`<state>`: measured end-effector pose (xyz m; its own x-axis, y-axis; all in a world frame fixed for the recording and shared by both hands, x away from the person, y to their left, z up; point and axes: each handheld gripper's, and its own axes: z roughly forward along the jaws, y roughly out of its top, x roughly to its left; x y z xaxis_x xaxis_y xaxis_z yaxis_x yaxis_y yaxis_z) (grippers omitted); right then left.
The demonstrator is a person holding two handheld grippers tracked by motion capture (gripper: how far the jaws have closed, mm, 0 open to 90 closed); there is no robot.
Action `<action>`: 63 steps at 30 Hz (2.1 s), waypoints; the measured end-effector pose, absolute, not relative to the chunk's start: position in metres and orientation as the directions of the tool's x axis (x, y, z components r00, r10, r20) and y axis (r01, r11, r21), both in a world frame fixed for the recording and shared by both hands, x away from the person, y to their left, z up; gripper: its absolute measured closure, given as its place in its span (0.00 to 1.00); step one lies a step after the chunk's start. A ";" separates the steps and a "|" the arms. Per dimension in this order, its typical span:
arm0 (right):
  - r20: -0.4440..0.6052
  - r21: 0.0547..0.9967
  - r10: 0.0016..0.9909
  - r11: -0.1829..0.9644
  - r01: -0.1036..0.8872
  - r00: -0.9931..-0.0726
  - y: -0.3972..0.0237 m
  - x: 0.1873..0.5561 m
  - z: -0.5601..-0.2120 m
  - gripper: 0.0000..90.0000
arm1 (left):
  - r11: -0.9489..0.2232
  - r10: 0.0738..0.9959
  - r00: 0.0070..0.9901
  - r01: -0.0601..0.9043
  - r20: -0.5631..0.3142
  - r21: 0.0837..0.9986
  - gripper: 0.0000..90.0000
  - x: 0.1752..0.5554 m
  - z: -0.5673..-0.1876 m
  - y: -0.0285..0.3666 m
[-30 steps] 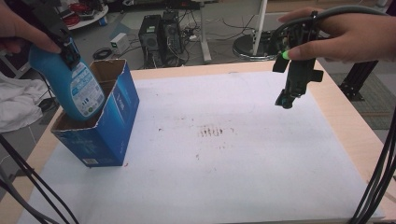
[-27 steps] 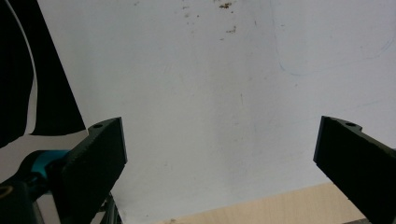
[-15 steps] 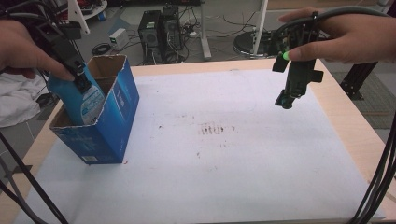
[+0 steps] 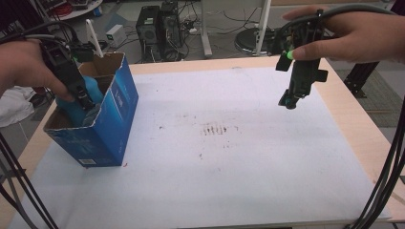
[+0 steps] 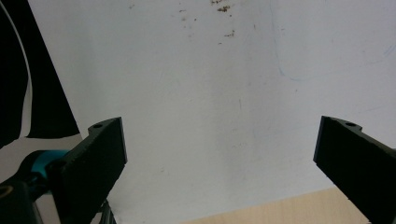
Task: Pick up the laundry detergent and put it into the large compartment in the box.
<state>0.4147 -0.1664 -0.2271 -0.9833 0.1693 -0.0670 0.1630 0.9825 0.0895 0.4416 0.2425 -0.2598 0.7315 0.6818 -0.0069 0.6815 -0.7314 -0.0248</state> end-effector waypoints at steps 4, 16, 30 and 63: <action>-0.066 0.090 0.167 0.983 0.161 -0.984 -0.165 0.416 -0.228 0.02 | -0.773 0.634 0.774 0.633 0.002 -0.041 0.43 0.441 -0.265 0.241; -0.058 0.080 0.170 0.983 0.165 -0.984 -0.164 0.419 -0.231 0.02 | -0.837 0.546 0.837 0.543 -0.031 -0.068 0.43 0.443 -0.288 0.238; -0.056 0.080 0.170 0.983 0.165 -0.984 -0.165 0.419 -0.232 0.02 | -0.824 0.566 0.822 0.562 -0.059 -0.073 0.41 0.444 -0.292 0.244; -0.044 0.064 0.161 0.985 0.158 -0.986 -0.162 0.416 -0.232 0.02 | -0.814 0.579 0.816 0.578 0.004 -0.052 0.18 0.434 -0.246 0.243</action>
<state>0.4157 -0.1624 -0.2324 -0.9860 0.1610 -0.0443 0.1581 0.9854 0.0639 0.4342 0.2430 -0.2456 0.8155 0.5787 0.0037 0.5781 -0.8144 -0.0517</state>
